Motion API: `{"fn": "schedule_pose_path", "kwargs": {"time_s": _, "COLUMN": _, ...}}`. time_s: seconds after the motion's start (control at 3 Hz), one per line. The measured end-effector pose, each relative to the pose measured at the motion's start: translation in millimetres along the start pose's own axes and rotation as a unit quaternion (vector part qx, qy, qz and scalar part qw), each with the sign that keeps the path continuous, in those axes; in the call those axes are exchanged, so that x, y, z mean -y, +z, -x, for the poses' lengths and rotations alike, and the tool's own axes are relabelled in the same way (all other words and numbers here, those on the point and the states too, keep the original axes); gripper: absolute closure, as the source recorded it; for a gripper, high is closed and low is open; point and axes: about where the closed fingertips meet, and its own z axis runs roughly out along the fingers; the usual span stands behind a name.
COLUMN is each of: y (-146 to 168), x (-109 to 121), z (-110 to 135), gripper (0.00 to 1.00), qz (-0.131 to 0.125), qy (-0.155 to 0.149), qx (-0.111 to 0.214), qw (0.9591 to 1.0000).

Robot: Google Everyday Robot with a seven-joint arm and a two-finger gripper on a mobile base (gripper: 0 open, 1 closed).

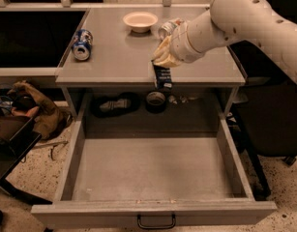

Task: Pick rxbar blueberry from top drawer and place on counter

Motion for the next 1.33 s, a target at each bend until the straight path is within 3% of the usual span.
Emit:
{"fn": "schedule_pose_path", "kwargs": {"time_s": 0.33, "y": -4, "x": 26, "z": -2, "gripper": 1.00, "qz": -0.068, "qy": -0.010, "qx": -0.026, "qw": 0.9973}}
{"fn": "schedule_pose_path", "kwargs": {"time_s": 0.67, "y": -12, "x": 41, "z": -1, "gripper": 1.00, "qz": -0.125, "qy": -0.014, "qx": -0.044, "qw": 0.9911}}
{"fn": "schedule_pose_path", "kwargs": {"time_s": 1.0, "y": -9, "x": 47, "z": -3, "gripper": 1.00, "qz": -0.146, "qy": -0.015, "qx": -0.056, "qw": 0.9876}}
{"fn": "schedule_pose_path", "kwargs": {"time_s": 1.33, "y": 16, "x": 42, "z": -23, "gripper": 1.00, "qz": -0.121, "qy": 0.011, "qx": -0.060, "qw": 0.9908}}
